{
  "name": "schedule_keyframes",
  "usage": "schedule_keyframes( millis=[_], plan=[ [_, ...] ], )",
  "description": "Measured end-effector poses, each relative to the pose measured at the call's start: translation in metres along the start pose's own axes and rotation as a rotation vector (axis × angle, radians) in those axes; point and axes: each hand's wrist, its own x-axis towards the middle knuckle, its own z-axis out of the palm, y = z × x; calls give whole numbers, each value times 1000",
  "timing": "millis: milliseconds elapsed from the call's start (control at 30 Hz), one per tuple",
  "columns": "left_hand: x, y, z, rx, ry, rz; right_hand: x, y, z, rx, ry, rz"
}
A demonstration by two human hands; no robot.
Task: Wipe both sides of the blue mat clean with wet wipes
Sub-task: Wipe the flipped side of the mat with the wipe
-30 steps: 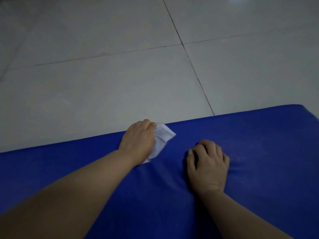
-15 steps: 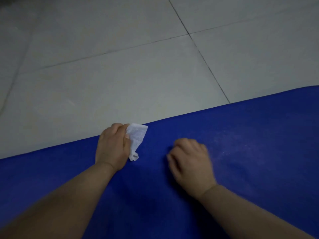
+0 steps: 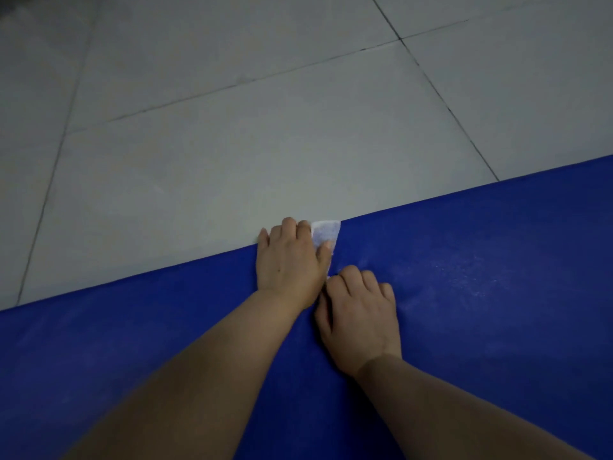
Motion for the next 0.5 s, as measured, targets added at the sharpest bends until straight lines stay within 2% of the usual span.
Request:
schedule_keyframes(
  millis=[167,233,367,500],
  plan=[
    [-7,-64,1,-37,-19,202,1,-1,0,-19,-6,-7],
    [-16,-95,-5,-24,-38,221,1,-1,1,-16,-1,-8],
    [-39,-126,-10,33,59,21,1,-1,1,-19,-7,-13],
    [-48,-112,-3,-319,120,-173,1,-1,0,-14,-26,-8]
  ],
)
